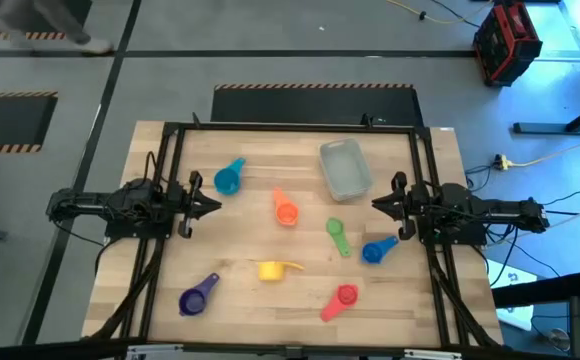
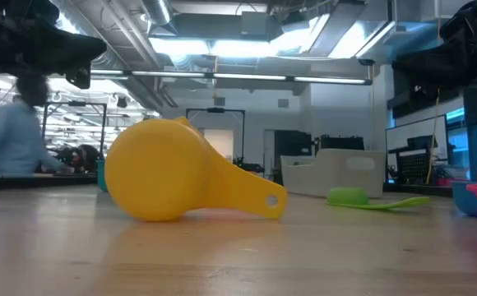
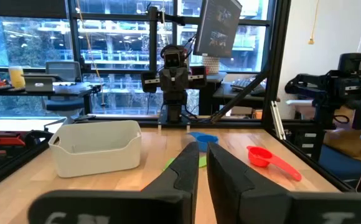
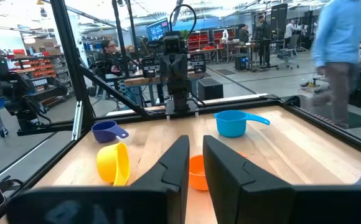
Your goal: Nest measuring cups in basket
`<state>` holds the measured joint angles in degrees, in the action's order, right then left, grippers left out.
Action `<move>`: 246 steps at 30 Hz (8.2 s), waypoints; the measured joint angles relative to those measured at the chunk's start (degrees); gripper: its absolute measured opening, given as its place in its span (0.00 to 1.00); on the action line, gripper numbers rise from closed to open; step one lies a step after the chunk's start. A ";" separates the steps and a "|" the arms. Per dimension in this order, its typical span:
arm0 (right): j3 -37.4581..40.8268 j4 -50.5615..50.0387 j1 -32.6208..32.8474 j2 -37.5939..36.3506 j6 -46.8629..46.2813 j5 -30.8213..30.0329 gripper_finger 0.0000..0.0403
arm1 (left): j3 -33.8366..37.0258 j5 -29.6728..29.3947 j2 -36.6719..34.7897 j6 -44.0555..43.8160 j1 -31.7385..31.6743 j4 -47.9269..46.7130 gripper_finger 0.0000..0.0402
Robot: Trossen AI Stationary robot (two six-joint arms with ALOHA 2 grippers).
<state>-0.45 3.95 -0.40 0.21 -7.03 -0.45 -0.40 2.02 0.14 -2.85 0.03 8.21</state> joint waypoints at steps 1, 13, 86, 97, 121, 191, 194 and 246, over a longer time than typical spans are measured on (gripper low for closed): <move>0.00 0.00 0.01 -0.01 -0.02 0.01 0.13 | -0.02 0.00 0.00 0.00 0.00 0.00 0.07; 0.00 0.00 0.02 0.00 -0.02 0.02 0.13 | 0.00 0.00 0.00 0.02 0.00 0.00 0.07; 0.00 0.02 0.02 0.00 0.00 0.00 0.13 | -6.46 -13.56 6.63 -3.02 -0.01 16.87 0.46; 0.00 0.04 0.02 0.00 0.00 0.00 0.13 | -25.36 -18.16 29.14 -4.21 -0.06 4.02 0.46; 0.02 0.04 0.00 -0.02 0.20 -0.07 0.13 | -49.75 -7.05 53.81 -12.95 -19.16 -51.32 0.46; 0.00 0.03 0.00 0.00 -0.46 0.02 0.13 | -49.75 -5.88 87.69 -5.53 -23.39 -51.89 0.01; 0.00 0.04 0.00 0.00 -3.13 -0.31 0.13 | -49.75 -5.88 87.69 -5.53 -23.33 -51.56 0.01; -27.30 6.43 -18.96 41.74 -22.97 -13.43 0.54 | -49.75 -33.70 87.52 11.85 -0.53 1.95 0.00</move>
<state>-27.75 10.38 -19.37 41.95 -29.99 -13.88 -50.15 -31.68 87.66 9.00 -0.50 10.15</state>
